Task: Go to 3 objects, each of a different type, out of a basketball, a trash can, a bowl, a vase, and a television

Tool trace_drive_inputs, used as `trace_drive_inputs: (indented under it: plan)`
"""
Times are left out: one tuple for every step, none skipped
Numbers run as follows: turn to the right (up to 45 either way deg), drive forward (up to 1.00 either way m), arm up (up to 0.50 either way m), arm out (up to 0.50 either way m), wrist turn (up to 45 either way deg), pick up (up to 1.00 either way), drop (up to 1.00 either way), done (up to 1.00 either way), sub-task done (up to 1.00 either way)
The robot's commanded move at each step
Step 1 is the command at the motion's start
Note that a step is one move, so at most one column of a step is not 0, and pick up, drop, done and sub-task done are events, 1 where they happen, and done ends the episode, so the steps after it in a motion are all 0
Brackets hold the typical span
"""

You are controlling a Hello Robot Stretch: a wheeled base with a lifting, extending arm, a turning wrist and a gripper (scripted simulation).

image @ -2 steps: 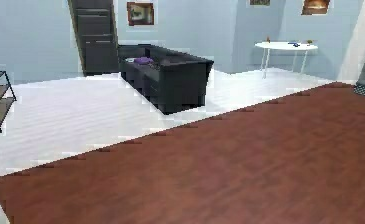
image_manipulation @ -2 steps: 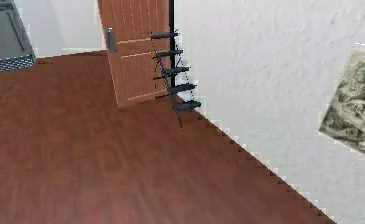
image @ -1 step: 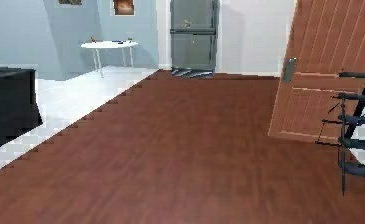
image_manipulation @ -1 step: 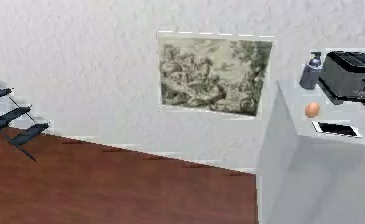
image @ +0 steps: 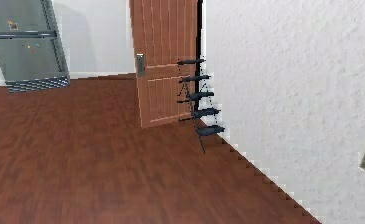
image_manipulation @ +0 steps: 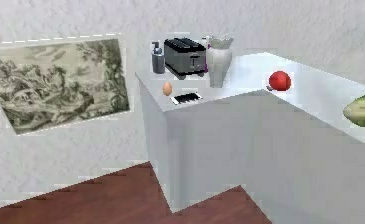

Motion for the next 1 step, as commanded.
trace_drive_inputs:
  plan:
    - [0.0, 0.05, 0.00, 0.00, 0.0, 0.00, 0.00, 0.00, 0.00]
